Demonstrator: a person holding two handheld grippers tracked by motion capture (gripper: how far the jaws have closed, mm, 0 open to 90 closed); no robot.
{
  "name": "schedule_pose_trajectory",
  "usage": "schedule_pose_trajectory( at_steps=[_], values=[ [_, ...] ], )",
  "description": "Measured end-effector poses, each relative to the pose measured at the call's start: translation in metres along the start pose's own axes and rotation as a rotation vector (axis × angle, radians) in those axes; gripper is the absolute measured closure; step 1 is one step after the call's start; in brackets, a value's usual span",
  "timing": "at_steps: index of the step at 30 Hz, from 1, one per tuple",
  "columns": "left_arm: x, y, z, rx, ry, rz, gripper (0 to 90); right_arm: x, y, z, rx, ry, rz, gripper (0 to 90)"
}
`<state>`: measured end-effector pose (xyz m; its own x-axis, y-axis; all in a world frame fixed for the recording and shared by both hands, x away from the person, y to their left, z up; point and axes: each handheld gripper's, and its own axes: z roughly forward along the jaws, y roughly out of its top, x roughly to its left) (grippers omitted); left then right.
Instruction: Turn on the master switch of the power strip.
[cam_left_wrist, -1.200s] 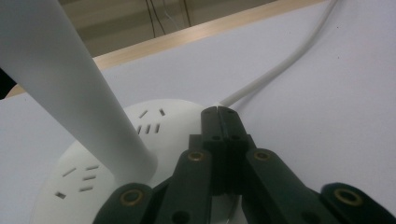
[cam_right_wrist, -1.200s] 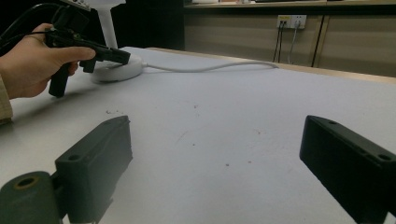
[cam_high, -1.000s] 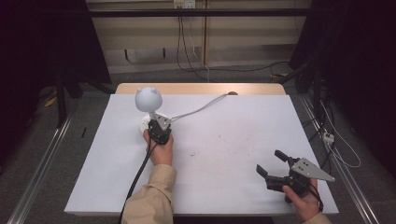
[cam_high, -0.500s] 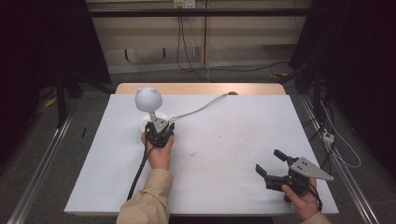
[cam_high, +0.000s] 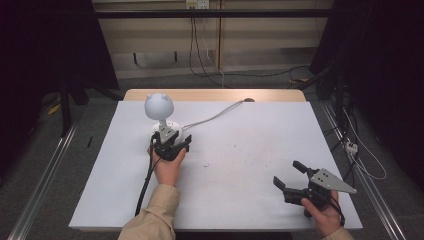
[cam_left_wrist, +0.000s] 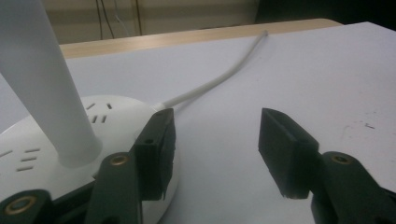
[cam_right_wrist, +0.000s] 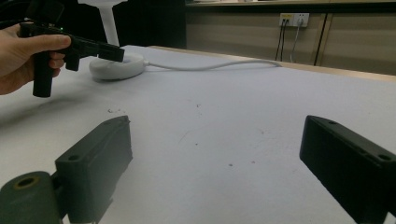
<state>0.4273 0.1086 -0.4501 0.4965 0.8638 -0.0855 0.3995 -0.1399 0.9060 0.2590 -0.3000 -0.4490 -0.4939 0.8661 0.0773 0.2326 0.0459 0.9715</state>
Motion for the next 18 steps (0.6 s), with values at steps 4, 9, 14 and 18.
schedule_pose_trajectory(
  at_steps=[4, 9, 14, 18],
  values=[
    [0.001, 0.0, -0.006, 0.012, -0.023, -0.003, 38.4, 0.001, 0.001, 0.0, -0.004, -0.001, -0.004, 8.8],
    [0.002, -0.001, -0.014, 0.01, -0.051, -0.017, 30.1, 0.001, 0.0, 0.001, 0.003, 0.003, -0.007, 8.9],
    [0.003, -0.002, -0.02, 0.006, -0.076, -0.011, 21.7, 0.001, 0.0, 0.001, 0.003, -0.001, -0.007, 8.8],
    [0.003, -0.002, -0.025, -0.005, -0.097, -0.007, 18.6, 0.001, 0.0, 0.001, 0.004, -0.001, -0.007, 8.8]
  ],
)
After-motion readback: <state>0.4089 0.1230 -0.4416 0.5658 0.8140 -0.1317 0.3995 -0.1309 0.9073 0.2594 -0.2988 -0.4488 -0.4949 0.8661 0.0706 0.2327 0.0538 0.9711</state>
